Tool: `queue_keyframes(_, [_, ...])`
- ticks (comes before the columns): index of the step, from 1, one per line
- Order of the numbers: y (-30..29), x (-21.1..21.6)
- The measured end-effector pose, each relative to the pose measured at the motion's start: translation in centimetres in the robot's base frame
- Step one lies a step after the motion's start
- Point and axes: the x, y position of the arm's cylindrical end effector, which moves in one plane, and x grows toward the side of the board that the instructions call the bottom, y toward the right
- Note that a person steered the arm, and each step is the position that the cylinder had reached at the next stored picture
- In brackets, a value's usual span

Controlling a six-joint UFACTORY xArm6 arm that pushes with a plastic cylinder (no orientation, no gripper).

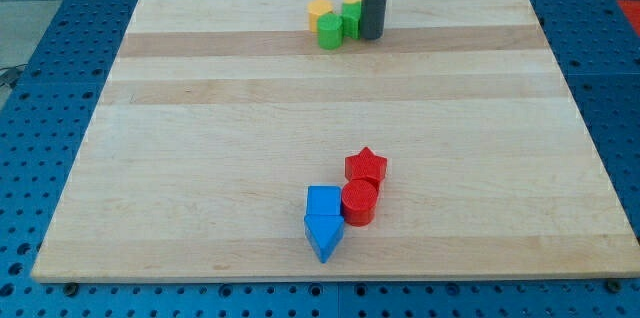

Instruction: Adjust the yellow heart green star at the top center

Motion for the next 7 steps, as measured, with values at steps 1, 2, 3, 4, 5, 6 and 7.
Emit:
queue_keyframes(1, [1.0, 0.0])
queue_keyframes(2, [6.2, -0.4])
queue_keyframes(3, [6.5, -1.8])
queue_keyframes(4, [4.3, -6.1])
queue_keyframes(5, [3.3, -7.7])
queue_keyframes(6, [2.9, -8.8])
queue_keyframes(7, [1.8, -8.8])
